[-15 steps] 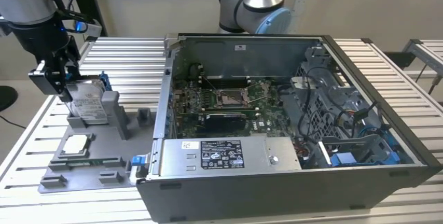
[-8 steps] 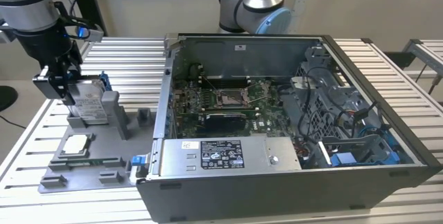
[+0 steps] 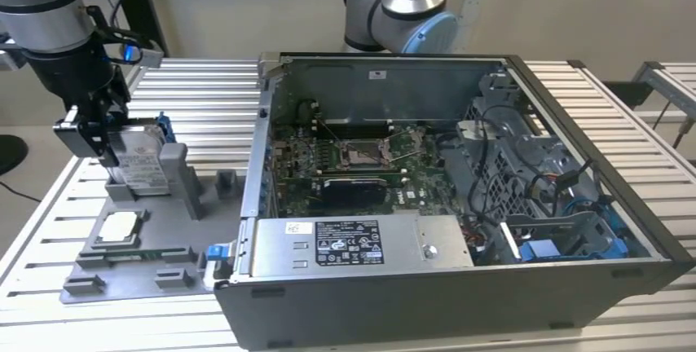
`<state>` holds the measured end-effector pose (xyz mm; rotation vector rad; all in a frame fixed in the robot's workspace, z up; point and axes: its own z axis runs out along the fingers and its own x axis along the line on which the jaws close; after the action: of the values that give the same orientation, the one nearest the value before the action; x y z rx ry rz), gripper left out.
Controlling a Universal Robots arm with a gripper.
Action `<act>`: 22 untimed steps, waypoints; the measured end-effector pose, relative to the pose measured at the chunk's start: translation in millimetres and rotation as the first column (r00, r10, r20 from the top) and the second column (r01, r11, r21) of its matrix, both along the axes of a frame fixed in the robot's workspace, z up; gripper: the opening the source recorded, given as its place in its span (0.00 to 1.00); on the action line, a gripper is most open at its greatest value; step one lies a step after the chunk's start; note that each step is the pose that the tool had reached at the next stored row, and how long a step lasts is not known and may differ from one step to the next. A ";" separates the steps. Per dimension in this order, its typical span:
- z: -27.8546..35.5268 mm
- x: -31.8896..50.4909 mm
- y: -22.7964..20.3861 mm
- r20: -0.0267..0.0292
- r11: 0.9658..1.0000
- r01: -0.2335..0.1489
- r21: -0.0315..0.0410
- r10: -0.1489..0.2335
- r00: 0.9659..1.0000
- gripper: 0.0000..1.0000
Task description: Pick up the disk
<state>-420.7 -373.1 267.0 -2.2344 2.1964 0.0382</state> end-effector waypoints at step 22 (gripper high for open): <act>-8.3 0.0 0.0 0.000 1.000 0.000 0.000 0.000 1.000 1.00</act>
<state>-420.7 -373.2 258.6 -2.2344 2.1964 0.0382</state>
